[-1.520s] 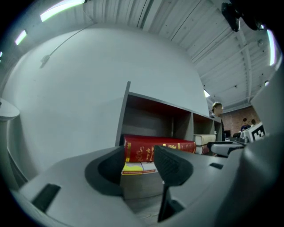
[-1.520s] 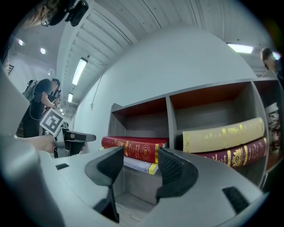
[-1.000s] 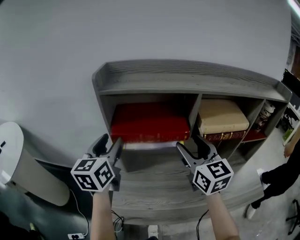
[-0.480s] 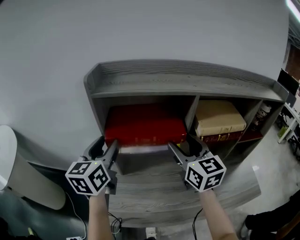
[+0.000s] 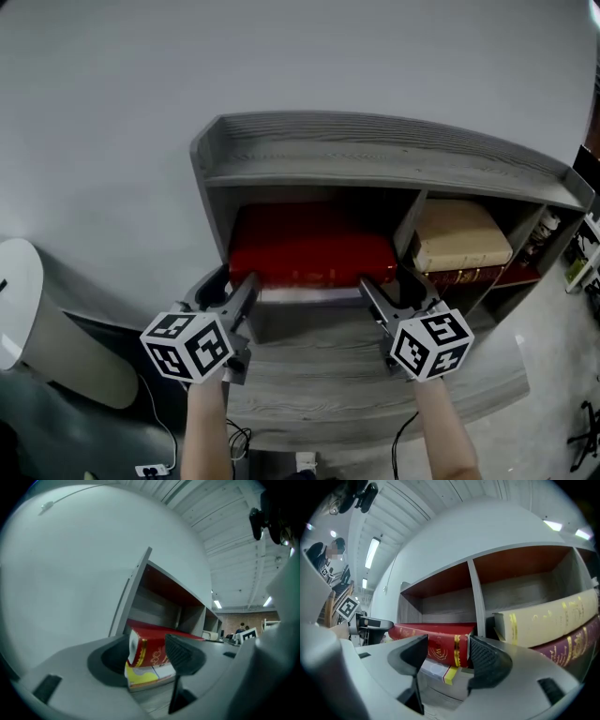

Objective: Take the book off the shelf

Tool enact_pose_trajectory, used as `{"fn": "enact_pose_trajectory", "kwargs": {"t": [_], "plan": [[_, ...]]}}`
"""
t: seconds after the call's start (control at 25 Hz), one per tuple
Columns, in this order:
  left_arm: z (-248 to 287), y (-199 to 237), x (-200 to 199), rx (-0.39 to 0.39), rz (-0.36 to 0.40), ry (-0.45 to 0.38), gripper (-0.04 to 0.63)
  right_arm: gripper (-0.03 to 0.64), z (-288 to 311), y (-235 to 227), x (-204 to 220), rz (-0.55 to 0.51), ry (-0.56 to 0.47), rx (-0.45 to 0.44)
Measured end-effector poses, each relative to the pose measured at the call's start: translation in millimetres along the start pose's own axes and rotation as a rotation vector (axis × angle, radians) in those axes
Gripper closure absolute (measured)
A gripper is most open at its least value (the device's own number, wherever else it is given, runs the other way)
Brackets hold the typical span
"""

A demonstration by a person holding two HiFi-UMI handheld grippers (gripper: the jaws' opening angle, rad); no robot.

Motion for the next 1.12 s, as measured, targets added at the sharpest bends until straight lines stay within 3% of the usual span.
{"fn": "enact_pose_trajectory", "kwargs": {"t": [0.16, 0.36, 1.12], "plan": [[2.4, -1.1, -3.2, 0.059, -0.011, 0.014, 0.344, 0.351, 1.1, 1.8, -0.6, 0.006, -0.008, -0.026], [7.1, -3.5, -2.5, 0.029, 0.039, 0.035, 0.341, 0.340, 0.3, 2.6, -0.7, 0.027, -0.014, -0.037], [-10.5, -23.4, 3.8, 0.006, 0.067, -0.030, 0.350, 0.337, -24.1, 9.6, -0.7, 0.019, -0.058, 0.012]]}}
Point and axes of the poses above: the fingertips, and each gripper's own axes: z forward along the fingers, y to its left, x out of its underside, the point moved 10 cm from there along -z, backward along the fingers, and after that the axes turned 3 degrees about -z, right-handed, at the moved point
